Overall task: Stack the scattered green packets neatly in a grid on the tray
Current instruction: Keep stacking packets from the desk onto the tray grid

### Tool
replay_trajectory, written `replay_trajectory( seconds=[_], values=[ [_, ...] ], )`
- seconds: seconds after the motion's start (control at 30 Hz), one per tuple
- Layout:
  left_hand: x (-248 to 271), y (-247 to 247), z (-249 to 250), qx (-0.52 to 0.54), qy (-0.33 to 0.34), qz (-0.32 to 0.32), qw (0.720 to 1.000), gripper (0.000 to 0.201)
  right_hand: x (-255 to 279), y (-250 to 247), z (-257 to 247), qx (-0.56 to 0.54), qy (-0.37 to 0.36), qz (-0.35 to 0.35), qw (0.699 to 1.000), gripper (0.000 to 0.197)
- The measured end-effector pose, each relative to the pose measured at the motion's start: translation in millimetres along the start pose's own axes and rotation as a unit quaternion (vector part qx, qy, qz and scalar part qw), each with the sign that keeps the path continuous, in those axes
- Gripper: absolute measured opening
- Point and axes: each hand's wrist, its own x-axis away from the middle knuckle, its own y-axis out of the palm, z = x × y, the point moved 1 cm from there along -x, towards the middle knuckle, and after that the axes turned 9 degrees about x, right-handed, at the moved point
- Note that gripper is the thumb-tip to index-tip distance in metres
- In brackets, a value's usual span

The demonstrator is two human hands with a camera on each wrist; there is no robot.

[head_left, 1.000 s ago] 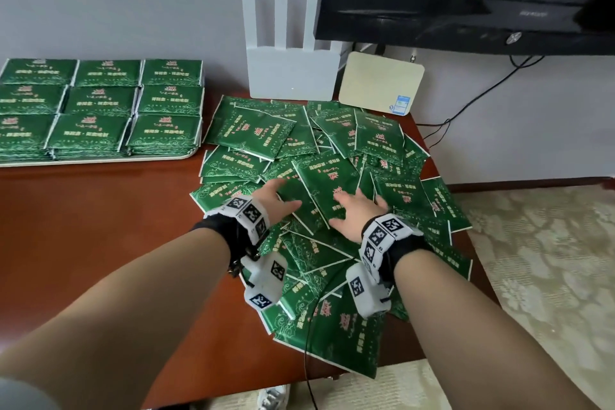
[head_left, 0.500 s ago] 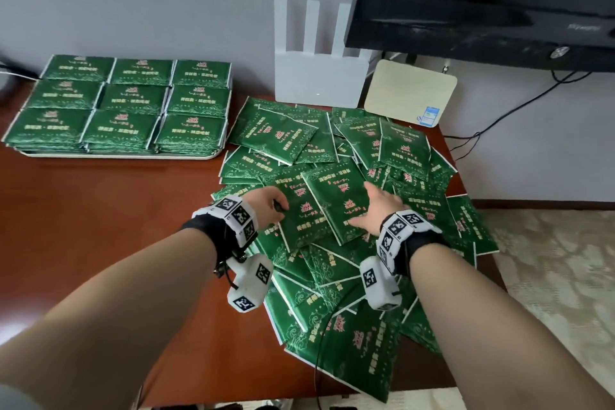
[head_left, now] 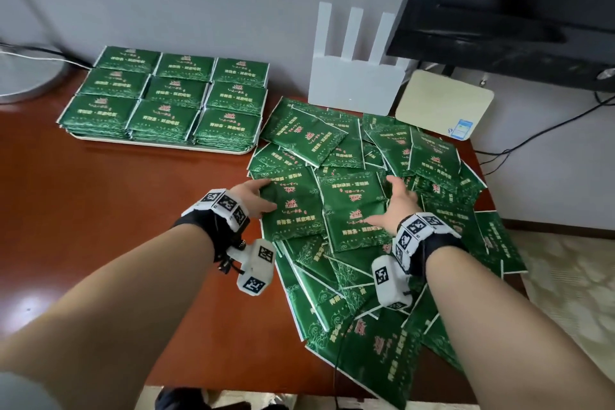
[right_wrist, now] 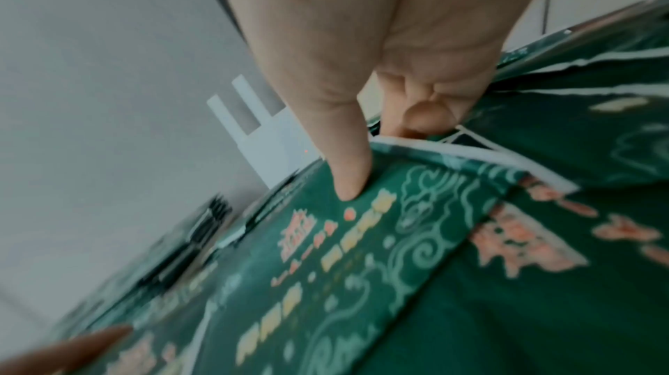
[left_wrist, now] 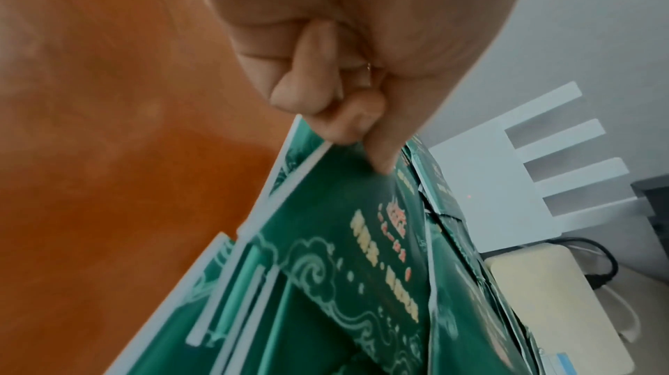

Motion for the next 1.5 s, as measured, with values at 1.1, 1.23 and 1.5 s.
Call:
replay_trajectory(
  seconds=[1.1,1.23,1.5],
  values=[
    [20,-12,-23,0.024,0.038,0.055,0.997,0.037,29,-2,7,0.033,-0.058,0.038,0.997,0.036],
    [16,-6,-27,0.077,0.025,0.056,0.995,0.030,27,-7,6,0.038,-0.049,0.030,0.998,0.038],
    [9,-15,-24,0.081,0.062,0.077,0.992,0.030,25,-4,0,0.015,-0.042,0.020,0.999,0.038]
  ],
)
